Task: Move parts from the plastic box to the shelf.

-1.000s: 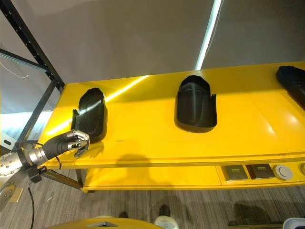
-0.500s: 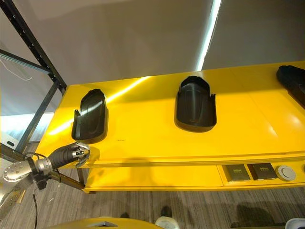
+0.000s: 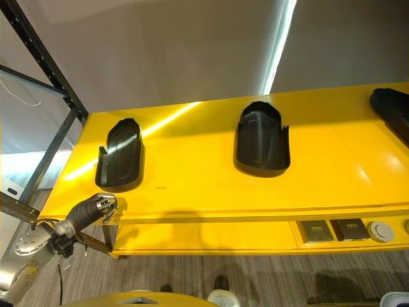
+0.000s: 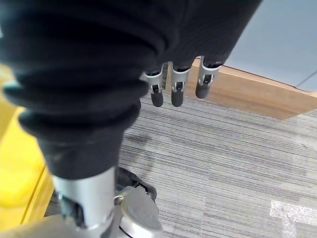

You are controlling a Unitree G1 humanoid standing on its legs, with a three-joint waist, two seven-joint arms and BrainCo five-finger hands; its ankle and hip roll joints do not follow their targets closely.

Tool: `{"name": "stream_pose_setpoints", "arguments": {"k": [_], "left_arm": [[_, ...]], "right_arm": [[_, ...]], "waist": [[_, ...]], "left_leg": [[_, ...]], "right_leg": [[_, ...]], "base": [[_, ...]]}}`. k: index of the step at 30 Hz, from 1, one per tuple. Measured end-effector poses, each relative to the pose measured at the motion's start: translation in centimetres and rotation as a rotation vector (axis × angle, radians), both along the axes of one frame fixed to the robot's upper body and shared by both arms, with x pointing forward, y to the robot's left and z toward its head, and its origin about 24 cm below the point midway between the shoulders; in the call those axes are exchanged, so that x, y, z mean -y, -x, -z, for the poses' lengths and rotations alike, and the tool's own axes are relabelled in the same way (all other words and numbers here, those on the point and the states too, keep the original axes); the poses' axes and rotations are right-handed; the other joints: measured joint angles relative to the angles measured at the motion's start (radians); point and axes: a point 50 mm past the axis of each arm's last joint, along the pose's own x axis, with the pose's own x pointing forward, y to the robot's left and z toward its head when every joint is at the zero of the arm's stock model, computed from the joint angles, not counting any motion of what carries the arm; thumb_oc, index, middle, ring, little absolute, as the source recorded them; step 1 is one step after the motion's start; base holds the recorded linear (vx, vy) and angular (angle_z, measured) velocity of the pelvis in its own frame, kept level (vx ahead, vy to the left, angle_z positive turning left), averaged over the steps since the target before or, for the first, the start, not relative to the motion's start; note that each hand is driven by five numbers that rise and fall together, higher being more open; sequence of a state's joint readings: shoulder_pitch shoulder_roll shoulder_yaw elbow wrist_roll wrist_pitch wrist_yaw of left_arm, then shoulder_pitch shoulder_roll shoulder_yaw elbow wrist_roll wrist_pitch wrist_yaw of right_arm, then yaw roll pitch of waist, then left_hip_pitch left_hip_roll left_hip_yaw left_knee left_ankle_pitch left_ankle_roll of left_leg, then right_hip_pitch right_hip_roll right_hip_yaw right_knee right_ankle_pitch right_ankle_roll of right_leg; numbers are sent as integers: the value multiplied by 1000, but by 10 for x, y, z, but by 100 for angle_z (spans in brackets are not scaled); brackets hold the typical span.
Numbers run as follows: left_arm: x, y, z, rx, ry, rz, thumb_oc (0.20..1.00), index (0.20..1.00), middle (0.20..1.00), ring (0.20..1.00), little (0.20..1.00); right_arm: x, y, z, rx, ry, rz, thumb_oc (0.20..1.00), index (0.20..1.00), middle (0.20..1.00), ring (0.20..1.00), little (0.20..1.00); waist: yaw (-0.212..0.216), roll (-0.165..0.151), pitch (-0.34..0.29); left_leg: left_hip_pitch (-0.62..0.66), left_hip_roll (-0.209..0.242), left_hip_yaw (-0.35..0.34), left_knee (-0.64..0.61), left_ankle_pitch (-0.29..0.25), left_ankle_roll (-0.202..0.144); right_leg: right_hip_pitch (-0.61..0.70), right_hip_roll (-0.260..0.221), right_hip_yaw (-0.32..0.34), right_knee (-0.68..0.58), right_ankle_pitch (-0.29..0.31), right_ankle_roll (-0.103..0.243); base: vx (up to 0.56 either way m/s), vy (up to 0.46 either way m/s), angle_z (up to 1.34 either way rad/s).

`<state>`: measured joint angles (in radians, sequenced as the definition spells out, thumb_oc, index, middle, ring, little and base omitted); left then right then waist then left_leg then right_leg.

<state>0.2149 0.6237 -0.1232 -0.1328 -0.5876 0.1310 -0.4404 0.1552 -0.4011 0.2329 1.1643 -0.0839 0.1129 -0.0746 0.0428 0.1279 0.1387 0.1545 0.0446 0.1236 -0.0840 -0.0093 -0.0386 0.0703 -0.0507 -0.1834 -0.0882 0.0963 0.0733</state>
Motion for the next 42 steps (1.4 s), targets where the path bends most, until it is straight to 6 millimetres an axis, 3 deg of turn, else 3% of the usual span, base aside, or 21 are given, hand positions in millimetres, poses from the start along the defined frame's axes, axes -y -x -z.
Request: {"name": "stream_pose_setpoints", "arguments": {"k": [10, 17, 31, 42], "left_arm": [[18, -14, 16, -17, 27, -47, 200, 200, 200, 200, 200], [23, -33, 16, 16, 25, -119, 200, 200, 200, 200, 200], [7, -51, 33, -7, 0, -341, 200, 200, 200, 200, 200], [5, -54, 34, 1, 1, -351, 200, 200, 200, 200, 200]], "right_arm": [[-3, -3, 1, 8, -7, -6, 1000, 1000, 1000, 1000, 1000], [-5, -2, 1, -6, -10, -25, 1000, 1000, 1000, 1000, 1000], [-6, -7, 2, -20, -5, -73, 1000, 1000, 1000, 1000, 1000], [-6, -6, 2, -23, -5, -73, 1000, 1000, 1000, 1000, 1000]], "waist": [[-35, -16, 10], [-61, -28, 18], [-82, -39, -5], [-80, -44, -13]], "left_leg": [[3, 1, 12, 0, 0, 0], [6, 2, 19, 5, 0, 0], [23, 4, 46, 0, -6, 9], [23, 5, 52, -1, -5, 10]], "right_leg": [[-2, 2, 8, 0, 0, 0], [-2, 3, 15, 2, 1, -2], [2, 6, 37, 2, 11, -6], [0, 6, 41, 2, 15, -7]], "base": [[4, -5, -2], [4, -7, -2], [4, -3, -4], [3, 1, -1]]}}
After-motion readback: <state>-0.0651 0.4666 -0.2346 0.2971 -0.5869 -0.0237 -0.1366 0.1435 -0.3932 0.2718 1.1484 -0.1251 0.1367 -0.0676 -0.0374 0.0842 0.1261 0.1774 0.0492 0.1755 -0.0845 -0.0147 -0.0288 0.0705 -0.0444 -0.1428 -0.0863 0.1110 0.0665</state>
